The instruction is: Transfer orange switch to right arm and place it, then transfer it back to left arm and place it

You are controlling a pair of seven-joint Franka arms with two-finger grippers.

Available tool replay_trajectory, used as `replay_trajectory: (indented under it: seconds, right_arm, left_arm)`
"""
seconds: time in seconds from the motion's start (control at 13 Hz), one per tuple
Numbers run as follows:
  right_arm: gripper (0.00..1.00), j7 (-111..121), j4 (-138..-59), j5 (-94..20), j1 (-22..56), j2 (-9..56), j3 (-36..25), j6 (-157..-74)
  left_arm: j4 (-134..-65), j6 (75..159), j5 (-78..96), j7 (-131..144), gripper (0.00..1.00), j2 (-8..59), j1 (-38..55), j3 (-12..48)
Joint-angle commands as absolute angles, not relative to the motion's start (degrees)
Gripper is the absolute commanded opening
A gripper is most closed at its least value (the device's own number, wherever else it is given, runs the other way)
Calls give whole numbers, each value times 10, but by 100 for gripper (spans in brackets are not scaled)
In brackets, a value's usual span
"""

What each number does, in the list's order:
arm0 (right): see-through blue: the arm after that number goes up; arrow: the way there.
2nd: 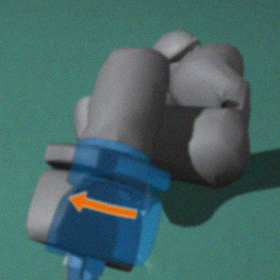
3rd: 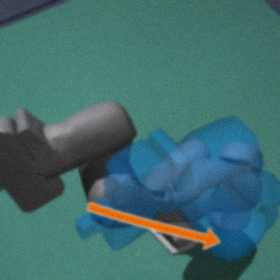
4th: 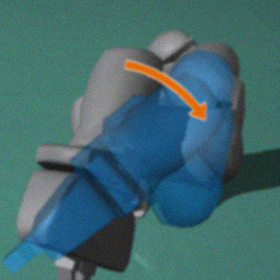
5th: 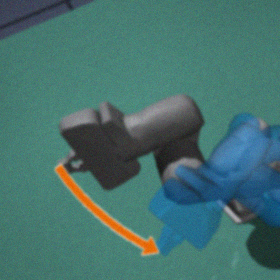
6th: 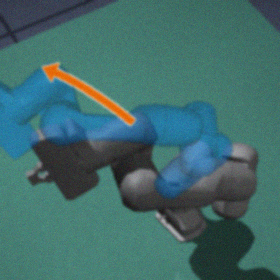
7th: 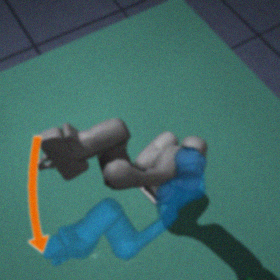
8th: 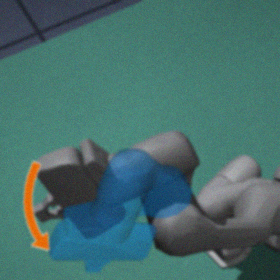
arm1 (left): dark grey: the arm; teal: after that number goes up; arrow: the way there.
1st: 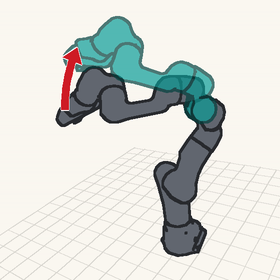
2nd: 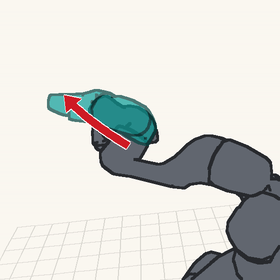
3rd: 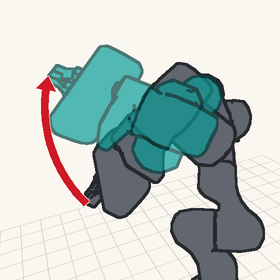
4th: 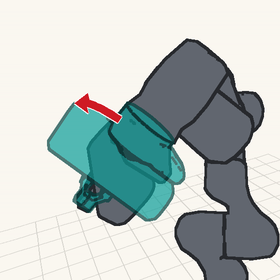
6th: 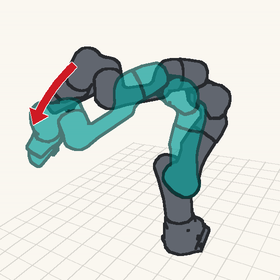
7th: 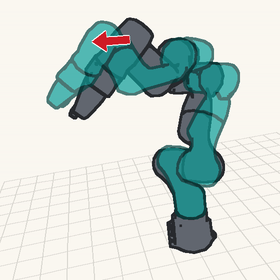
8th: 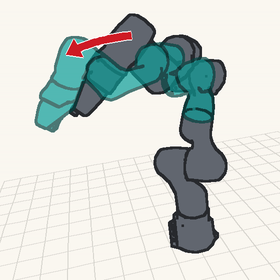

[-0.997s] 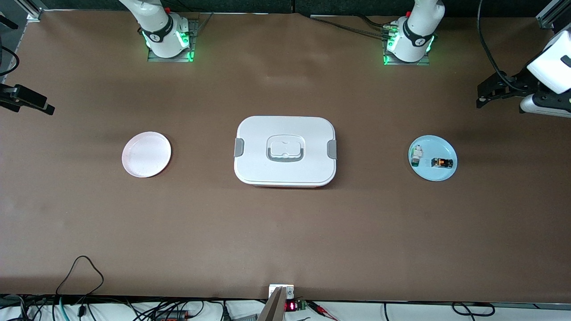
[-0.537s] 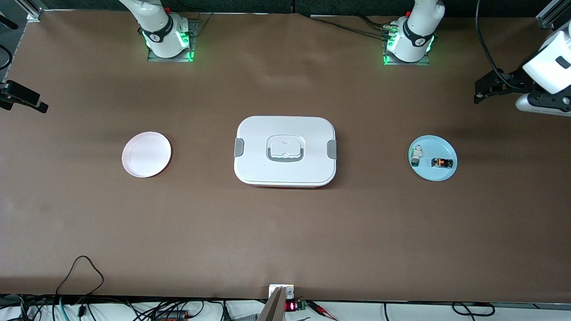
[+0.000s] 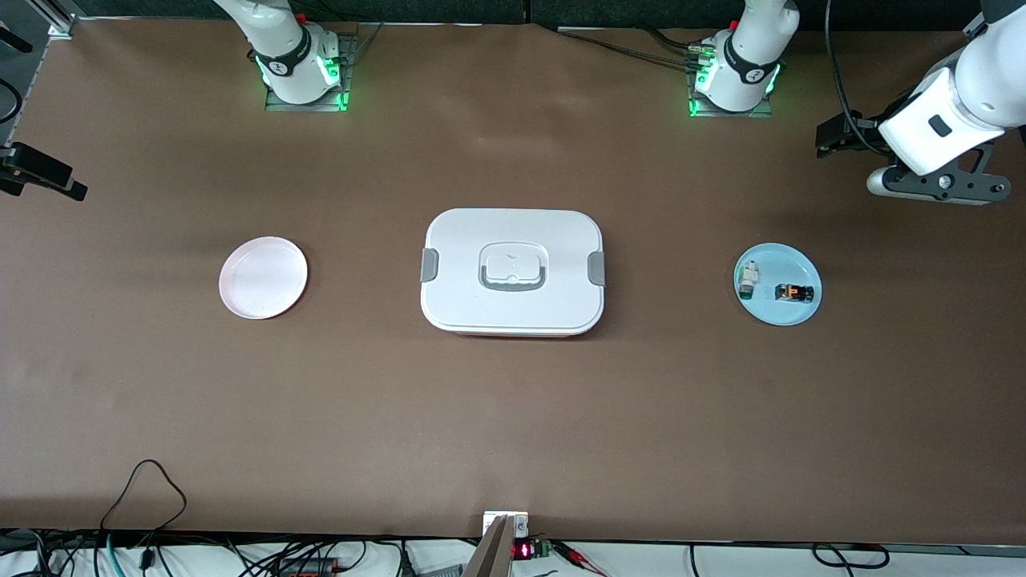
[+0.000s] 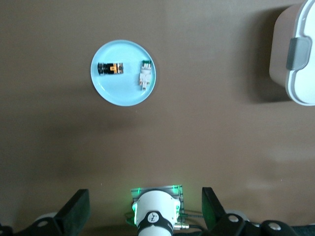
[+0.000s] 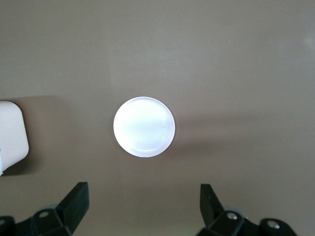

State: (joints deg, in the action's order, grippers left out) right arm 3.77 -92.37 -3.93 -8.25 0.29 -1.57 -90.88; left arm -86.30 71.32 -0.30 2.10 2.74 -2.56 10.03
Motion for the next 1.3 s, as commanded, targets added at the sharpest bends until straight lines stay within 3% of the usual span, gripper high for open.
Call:
replay_trajectory:
  seconds: [0.0,0.31,0.61,1.0,1.23]
  right_arm:
    - [100,46,-912,-34,-87,3,-14,-895]
    - [100,47,-912,1,-83,3,-11,-891]
    - [100,47,-911,0,-84,3,-12,-888]
    - [100,47,-911,1,-84,4,-12,-889]
    - [100,46,-911,1,-83,4,-12,-888]
  left_arm:
    - [-859,676,-5,26,100,39,-32,99]
    - [-867,715,-6,25,100,93,-56,95]
    - [-947,816,-26,21,100,97,-69,96]
    - [-1115,1039,-27,20,100,96,-104,96]
    - [-1169,1154,-60,19,100,116,-106,96]
